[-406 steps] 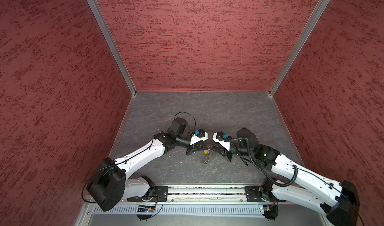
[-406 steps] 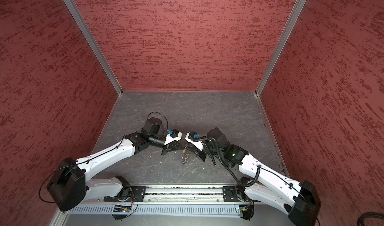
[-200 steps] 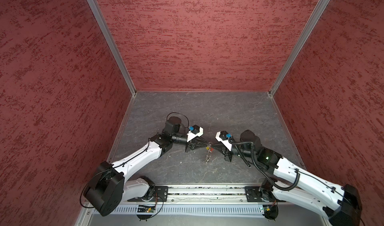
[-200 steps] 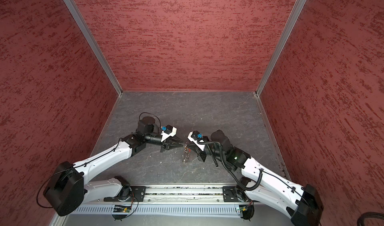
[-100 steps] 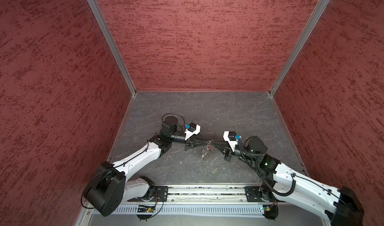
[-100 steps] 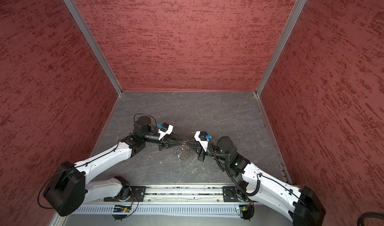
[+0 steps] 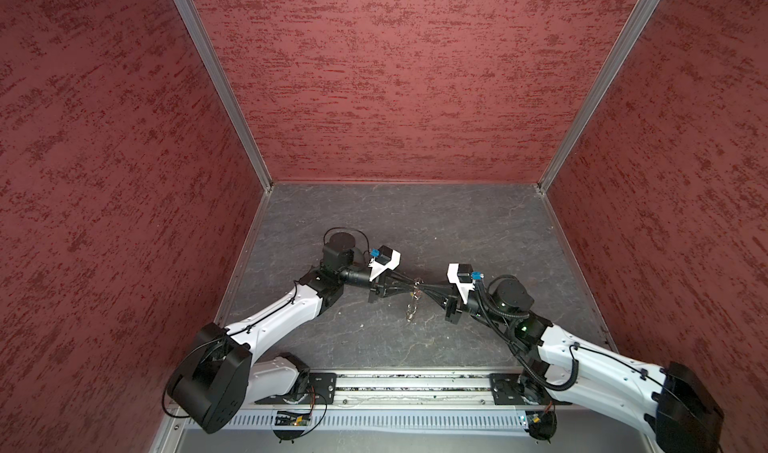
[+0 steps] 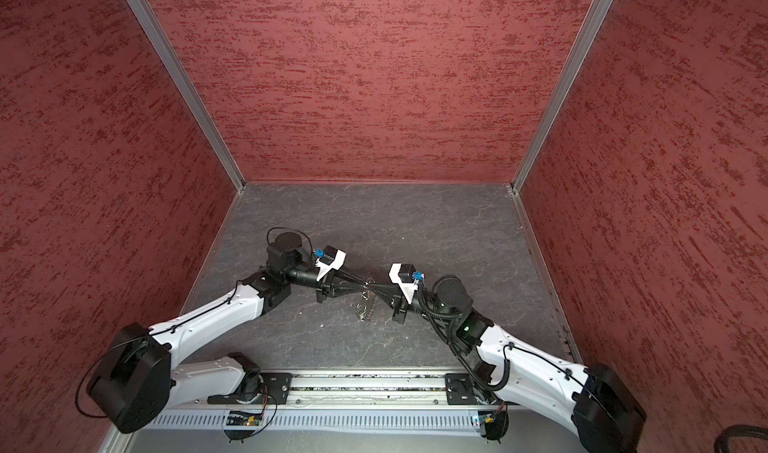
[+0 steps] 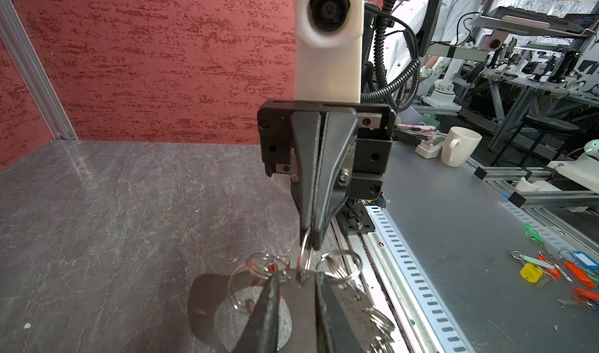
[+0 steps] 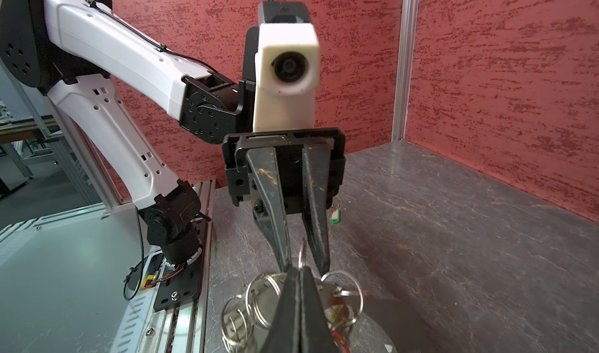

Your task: Put the keys on the keyring

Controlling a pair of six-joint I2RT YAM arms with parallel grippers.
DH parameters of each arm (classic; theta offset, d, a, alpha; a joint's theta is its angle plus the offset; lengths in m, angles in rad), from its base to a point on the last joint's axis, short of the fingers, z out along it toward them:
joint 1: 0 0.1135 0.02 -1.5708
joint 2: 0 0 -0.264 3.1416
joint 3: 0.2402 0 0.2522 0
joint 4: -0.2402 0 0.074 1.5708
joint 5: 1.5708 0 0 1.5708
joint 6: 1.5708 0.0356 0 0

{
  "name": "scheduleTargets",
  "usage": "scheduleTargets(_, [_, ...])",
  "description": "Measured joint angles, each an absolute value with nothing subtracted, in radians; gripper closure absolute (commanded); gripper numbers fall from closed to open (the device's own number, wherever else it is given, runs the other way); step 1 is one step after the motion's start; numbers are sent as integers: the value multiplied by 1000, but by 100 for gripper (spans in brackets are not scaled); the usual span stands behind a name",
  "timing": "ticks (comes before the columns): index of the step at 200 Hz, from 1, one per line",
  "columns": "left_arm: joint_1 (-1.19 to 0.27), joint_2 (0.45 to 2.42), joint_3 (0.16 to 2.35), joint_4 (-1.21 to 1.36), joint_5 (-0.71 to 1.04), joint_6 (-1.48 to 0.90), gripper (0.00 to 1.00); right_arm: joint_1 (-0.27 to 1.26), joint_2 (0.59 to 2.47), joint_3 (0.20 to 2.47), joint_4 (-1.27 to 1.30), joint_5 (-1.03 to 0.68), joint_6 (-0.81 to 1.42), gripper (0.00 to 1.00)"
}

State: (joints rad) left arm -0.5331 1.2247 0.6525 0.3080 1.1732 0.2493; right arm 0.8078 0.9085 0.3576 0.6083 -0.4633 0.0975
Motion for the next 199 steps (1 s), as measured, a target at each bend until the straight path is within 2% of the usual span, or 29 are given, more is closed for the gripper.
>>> scheduleTargets(100, [-540, 1234, 666, 276, 1169, 243, 98, 805, 952, 347, 666, -466, 104, 100])
scheduleTargets(113, [-540, 1237, 667, 253, 1158, 248, 99, 804, 941, 362, 605, -463, 81, 100])
scheduleTargets(134, [-549, 1237, 673, 212, 1125, 274, 100, 803, 918, 395, 484, -455, 34, 88])
scheduleTargets(152, [-561, 1237, 688, 154, 1082, 308, 100, 802, 915, 445, 358, -449, -12, 83])
scheduleTargets(199, [-588, 1237, 706, 51, 995, 389, 100, 802, 973, 623, 76, -457, -77, 82])
